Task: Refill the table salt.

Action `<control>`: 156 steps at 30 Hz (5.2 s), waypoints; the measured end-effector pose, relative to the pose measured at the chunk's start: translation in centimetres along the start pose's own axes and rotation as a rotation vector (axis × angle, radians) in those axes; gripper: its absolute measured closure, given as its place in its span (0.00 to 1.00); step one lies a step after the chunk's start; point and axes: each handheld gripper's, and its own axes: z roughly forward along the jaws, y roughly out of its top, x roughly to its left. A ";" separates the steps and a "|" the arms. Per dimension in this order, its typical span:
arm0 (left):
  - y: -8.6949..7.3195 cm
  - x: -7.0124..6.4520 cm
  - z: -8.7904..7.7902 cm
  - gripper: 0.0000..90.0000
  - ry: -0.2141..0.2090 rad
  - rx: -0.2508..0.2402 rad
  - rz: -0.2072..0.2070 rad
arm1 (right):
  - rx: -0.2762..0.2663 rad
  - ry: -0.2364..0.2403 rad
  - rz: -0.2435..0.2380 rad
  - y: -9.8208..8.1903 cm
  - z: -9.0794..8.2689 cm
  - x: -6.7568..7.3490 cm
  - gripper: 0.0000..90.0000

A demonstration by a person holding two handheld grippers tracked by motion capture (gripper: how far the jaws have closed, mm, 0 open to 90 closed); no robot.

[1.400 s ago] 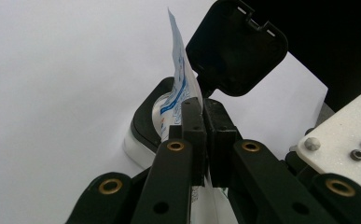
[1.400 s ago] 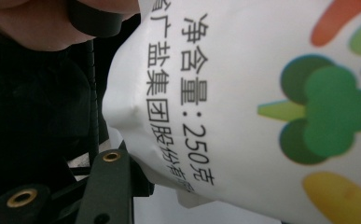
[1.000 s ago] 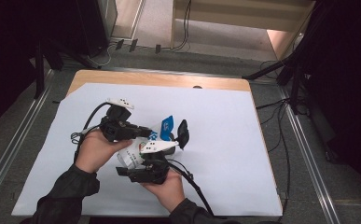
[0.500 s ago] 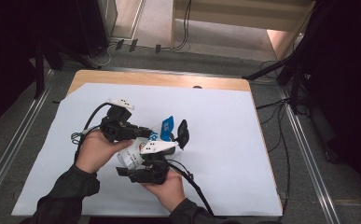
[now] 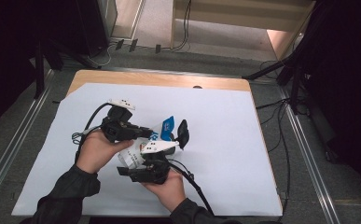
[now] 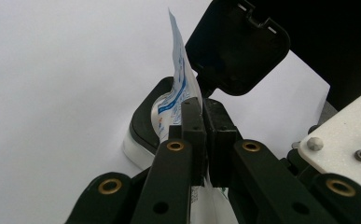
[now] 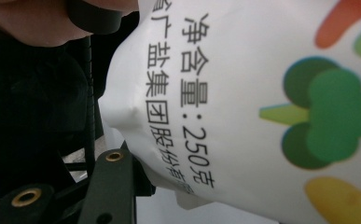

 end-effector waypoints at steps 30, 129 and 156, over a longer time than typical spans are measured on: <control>0.1 -0.2 -0.1 0.99 0.004 -0.005 0.006 | -0.014 0.010 0.017 0.0 -0.1 0.1 0.63; 0.6 -0.5 -0.5 0.99 0.012 -0.014 0.015 | -0.032 0.025 0.019 0.2 -0.1 0.1 0.64; 0.9 -0.7 -0.7 1.00 0.015 -0.022 0.022 | -0.041 0.035 0.022 0.4 -0.1 0.2 0.64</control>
